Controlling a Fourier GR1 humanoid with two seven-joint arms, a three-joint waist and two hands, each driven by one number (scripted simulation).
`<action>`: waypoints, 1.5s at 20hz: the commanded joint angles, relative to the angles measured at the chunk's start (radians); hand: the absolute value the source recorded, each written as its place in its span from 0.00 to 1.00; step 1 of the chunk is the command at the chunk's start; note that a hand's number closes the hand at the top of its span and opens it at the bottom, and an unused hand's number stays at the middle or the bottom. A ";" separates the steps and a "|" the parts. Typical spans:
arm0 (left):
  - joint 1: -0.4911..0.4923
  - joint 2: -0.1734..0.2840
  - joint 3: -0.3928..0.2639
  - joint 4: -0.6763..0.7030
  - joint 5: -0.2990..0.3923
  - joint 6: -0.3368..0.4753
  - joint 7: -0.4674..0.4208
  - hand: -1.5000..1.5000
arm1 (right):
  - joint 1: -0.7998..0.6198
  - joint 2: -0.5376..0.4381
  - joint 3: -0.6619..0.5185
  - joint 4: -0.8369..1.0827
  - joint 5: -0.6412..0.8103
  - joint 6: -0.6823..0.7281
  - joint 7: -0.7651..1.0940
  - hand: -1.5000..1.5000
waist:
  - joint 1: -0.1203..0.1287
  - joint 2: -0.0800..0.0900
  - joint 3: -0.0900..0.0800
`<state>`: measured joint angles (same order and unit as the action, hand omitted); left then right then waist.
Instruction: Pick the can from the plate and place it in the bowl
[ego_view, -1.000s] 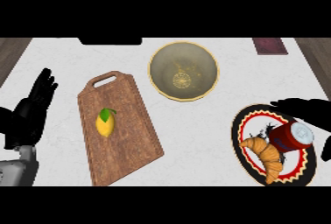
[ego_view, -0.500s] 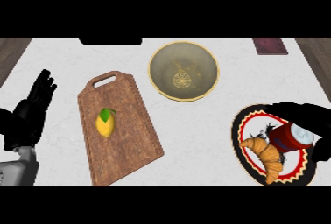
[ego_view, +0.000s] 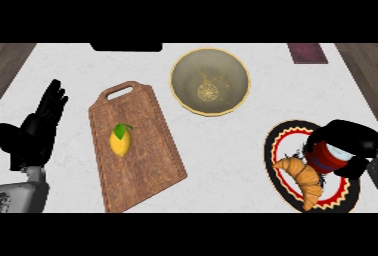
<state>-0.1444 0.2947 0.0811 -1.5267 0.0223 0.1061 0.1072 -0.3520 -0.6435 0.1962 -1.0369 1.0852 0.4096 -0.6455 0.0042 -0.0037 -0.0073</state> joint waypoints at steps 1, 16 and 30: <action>0.028 0.002 0.034 0.033 0.022 -0.046 -0.056 0.50 | 0.024 0.030 -0.005 -0.016 0.003 0.013 -0.036 1.00 | -0.002 0.004 0.007; -0.034 -0.015 -0.008 0.010 -0.020 -0.030 0.014 0.50 | -0.171 0.479 -0.168 0.055 0.036 -0.041 0.638 1.00 | 0.054 0.010 0.003; -0.085 -0.029 -0.056 0.026 -0.021 -0.069 0.018 0.50 | -0.644 0.643 -0.083 -0.036 0.237 -0.392 1.593 1.00 | 0.144 0.001 0.001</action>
<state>-0.2231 0.2710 0.0375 -1.5038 0.0055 0.0438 0.1288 -0.8639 -0.0135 0.0722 -1.0491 1.2577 0.1034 0.7180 0.1320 -0.0015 -0.0068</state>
